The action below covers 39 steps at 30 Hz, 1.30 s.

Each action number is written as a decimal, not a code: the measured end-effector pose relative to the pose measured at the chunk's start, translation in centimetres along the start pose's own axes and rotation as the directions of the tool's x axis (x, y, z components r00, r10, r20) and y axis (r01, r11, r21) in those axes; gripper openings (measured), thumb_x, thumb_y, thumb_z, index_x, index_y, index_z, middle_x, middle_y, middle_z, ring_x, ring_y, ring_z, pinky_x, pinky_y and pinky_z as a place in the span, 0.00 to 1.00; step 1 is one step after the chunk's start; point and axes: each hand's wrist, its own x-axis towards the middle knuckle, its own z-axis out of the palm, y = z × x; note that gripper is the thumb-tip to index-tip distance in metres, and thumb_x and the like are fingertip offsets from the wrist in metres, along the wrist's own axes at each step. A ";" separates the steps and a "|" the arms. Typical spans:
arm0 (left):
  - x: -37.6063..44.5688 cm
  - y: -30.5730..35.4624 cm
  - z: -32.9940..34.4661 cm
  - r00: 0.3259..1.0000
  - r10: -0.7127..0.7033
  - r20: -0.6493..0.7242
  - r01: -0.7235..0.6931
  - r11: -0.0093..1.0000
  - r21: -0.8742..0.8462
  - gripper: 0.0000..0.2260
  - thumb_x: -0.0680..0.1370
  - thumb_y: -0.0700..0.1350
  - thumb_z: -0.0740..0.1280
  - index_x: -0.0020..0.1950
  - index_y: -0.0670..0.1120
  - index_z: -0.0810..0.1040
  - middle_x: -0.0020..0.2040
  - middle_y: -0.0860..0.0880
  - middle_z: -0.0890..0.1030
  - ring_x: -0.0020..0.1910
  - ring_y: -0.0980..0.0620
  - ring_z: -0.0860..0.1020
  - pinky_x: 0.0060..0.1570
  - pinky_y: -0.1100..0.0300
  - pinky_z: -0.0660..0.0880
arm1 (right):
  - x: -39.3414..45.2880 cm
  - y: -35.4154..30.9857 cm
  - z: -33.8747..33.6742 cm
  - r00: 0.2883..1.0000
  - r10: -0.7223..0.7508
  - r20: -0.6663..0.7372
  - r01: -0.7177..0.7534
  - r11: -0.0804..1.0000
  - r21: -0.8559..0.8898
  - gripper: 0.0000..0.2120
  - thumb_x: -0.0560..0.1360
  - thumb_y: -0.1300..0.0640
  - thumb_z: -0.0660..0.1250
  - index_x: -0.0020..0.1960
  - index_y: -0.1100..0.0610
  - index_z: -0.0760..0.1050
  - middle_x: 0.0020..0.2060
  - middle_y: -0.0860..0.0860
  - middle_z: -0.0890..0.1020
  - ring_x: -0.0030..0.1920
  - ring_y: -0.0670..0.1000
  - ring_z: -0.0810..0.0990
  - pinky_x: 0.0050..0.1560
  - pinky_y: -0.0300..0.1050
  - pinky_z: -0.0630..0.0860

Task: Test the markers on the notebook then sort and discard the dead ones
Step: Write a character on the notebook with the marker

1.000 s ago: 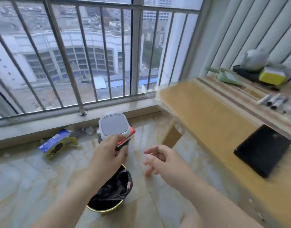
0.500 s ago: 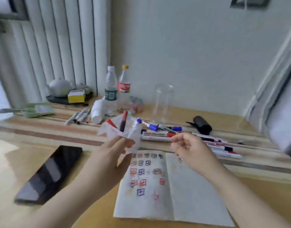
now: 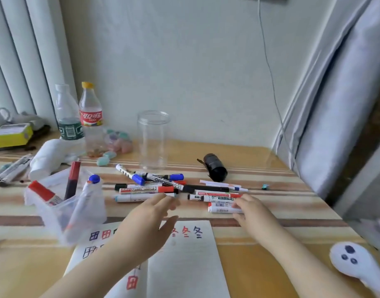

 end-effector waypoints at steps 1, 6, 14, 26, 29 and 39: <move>0.1 -0.2 0.3 1.000 -0.002 0.007 0.002 1.000 0.000 0.12 0.78 0.49 0.61 0.61 0.55 0.70 0.50 0.63 0.68 0.43 0.65 0.71 0.37 0.77 0.65 | 0.2 0.0 0.1 1.000 -0.019 0.005 0.020 1.000 -0.022 0.11 0.77 0.54 0.63 0.58 0.52 0.73 0.56 0.47 0.73 0.58 0.49 0.71 0.56 0.43 0.70; 0.0 -1.3 1.3 1.000 -0.023 0.017 0.024 0.999 -0.022 0.10 0.78 0.49 0.62 0.59 0.55 0.72 0.49 0.64 0.70 0.46 0.66 0.71 0.42 0.76 0.67 | 0.6 -0.5 0.2 0.996 -0.046 0.079 0.054 0.994 -0.091 0.05 0.78 0.52 0.61 0.53 0.51 0.68 0.50 0.46 0.67 0.57 0.51 0.69 0.54 0.44 0.67; 0.4 -0.5 1.1 0.999 -0.014 0.032 0.019 0.989 -0.145 0.10 0.77 0.53 0.60 0.58 0.54 0.72 0.50 0.63 0.73 0.47 0.66 0.73 0.50 0.69 0.72 | -2.1 -5.8 -3.0 0.974 0.224 0.047 -0.174 0.595 0.785 0.08 0.79 0.50 0.58 0.46 0.53 0.72 0.36 0.48 0.78 0.39 0.50 0.78 0.50 0.53 0.78; -2.1 -2.5 -1.5 0.993 0.032 0.116 -0.030 0.999 -0.017 0.07 0.79 0.52 0.58 0.53 0.51 0.72 0.41 0.57 0.71 0.34 0.58 0.69 0.31 0.68 0.64 | -6.0 -12.7 -0.5 0.927 -0.106 -0.361 0.237 0.909 0.344 0.02 0.73 0.55 0.69 0.43 0.51 0.76 0.35 0.41 0.75 0.40 0.40 0.73 0.43 0.32 0.68; -2.5 -2.4 -1.6 0.983 0.069 0.172 -0.062 0.997 -0.046 0.10 0.80 0.52 0.57 0.53 0.47 0.71 0.44 0.53 0.73 0.39 0.54 0.72 0.36 0.64 0.66 | -5.1 -13.1 0.7 0.818 -0.409 -0.404 0.392 0.911 -0.129 0.18 0.65 0.47 0.73 0.53 0.49 0.76 0.48 0.44 0.78 0.50 0.46 0.75 0.54 0.38 0.70; -3.1 -2.9 -1.4 0.957 0.135 0.256 -0.130 0.991 -0.039 0.10 0.80 0.52 0.55 0.50 0.48 0.73 0.38 0.58 0.68 0.39 0.58 0.68 0.38 0.68 0.64 | -5.1 -12.6 1.6 0.785 -0.536 -0.310 0.462 0.840 -0.284 0.15 0.70 0.43 0.53 0.40 0.45 0.77 0.27 0.41 0.76 0.24 0.41 0.74 0.17 0.35 0.61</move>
